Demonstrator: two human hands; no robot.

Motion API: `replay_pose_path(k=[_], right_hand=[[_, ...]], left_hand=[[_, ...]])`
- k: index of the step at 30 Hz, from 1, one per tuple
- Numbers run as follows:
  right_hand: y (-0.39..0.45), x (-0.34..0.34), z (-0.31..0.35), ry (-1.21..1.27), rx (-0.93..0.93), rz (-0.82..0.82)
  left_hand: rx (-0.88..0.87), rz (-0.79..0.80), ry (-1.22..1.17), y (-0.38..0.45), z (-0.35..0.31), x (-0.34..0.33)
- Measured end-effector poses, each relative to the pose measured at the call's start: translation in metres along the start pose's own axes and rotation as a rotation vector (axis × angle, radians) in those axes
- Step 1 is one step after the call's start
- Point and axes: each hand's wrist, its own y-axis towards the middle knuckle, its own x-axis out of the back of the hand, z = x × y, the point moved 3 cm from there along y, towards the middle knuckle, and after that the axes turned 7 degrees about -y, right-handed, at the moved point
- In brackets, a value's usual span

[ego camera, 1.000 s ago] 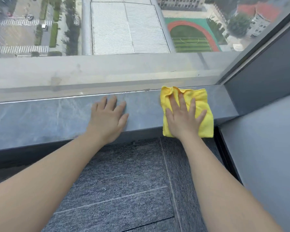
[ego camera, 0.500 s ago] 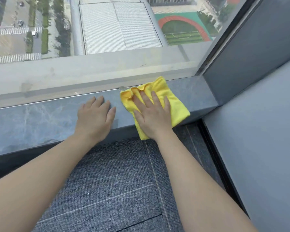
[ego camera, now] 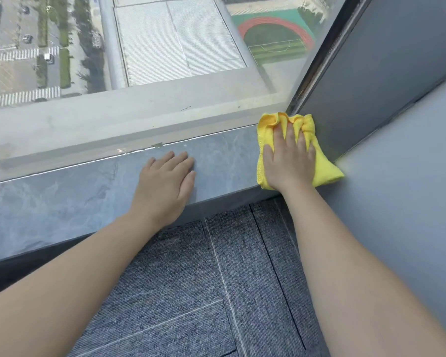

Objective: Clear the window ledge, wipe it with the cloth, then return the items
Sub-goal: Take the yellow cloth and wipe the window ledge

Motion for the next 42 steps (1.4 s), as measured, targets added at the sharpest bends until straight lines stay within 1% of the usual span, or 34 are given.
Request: replay_pose_path(k=[5,9,11,14,20,21,22,23,24,26,27,28,29,30,31,32,34,35,36,38,40,42], right_hand=[[0.012,0.006,0.005,-0.012,-0.006,0.016],[0.006,0.007,0.012,-0.007,0.008,0.021],[-0.004,0.004,0.022,-0.016,0.066,-0.001],[-0.029,-0.003,0.042,-0.011,0.166,-0.025],[-0.085,-0.011,0.069,0.08,0.332,-0.045],[-0.094,-0.012,0.072,0.129,0.362,-0.04],[-0.104,-0.01,0.073,0.244,0.366,-0.043],[-0.111,-0.007,0.074,0.43,0.325,-0.048],[-0.119,0.003,0.075,0.68,0.227,-0.039],[-0.123,0.019,0.072,1.18,-0.074,0.017],[-0.126,0.029,0.073,1.372,-0.201,0.068],[-0.131,0.043,0.078,1.547,-0.258,0.145],[-0.137,0.062,0.086,1.72,-0.271,0.244],[-0.146,0.083,0.094,1.841,-0.256,0.342],[-0.154,0.105,0.101,1.907,-0.247,0.401],[-0.161,0.127,0.107,1.91,-0.235,0.419],[-0.176,0.173,0.119,1.828,-0.198,0.423],[-0.183,0.195,0.125,1.819,-0.191,0.449],[-0.189,0.219,0.13,1.82,-0.192,0.481],[-0.202,0.267,0.142,1.818,-0.189,0.614],[-0.215,0.319,0.154,1.782,-0.173,0.78],[-0.23,0.371,0.168,1.688,-0.113,0.867]], left_hand=[[0.022,0.065,-0.003,0.001,0.002,0.001],[0.045,0.149,-0.096,-0.003,0.001,0.007],[0.055,0.149,-0.163,-0.008,0.003,0.013],[0.084,0.118,-0.203,-0.019,0.008,0.02],[0.129,0.121,-0.273,-0.048,0.017,0.027],[0.147,0.117,-0.287,-0.052,0.017,0.029],[0.176,0.108,-0.307,-0.055,0.017,0.033],[0.214,0.1,-0.344,-0.057,0.017,0.036],[0.255,0.092,-0.4,-0.057,0.017,0.04],[0.33,0.086,-0.525,-0.058,0.018,0.048],[0.374,0.088,-0.602,-0.058,0.017,0.054],[0.426,0.086,-0.691,-0.06,0.016,0.06],[0.479,0.087,-0.784,-0.063,0.01,0.07],[0.545,0.102,-0.886,-0.067,0.003,0.081],[0.612,0.137,-1.009,-0.073,-0.007,0.094],[0.671,0.19,-1.161,-0.079,-0.019,0.11],[0.742,0.292,-1.483,-0.091,-0.047,0.147],[0.753,0.294,-1.61,-0.097,-0.059,0.168],[0.768,0.246,-1.683,-0.102,-0.067,0.191],[0.828,0.061,-1.702,-0.112,-0.078,0.244],[0.854,-0.109,-1.639,-0.125,-0.089,0.302],[0.816,-0.226,-1.571,-0.141,-0.101,0.362]])
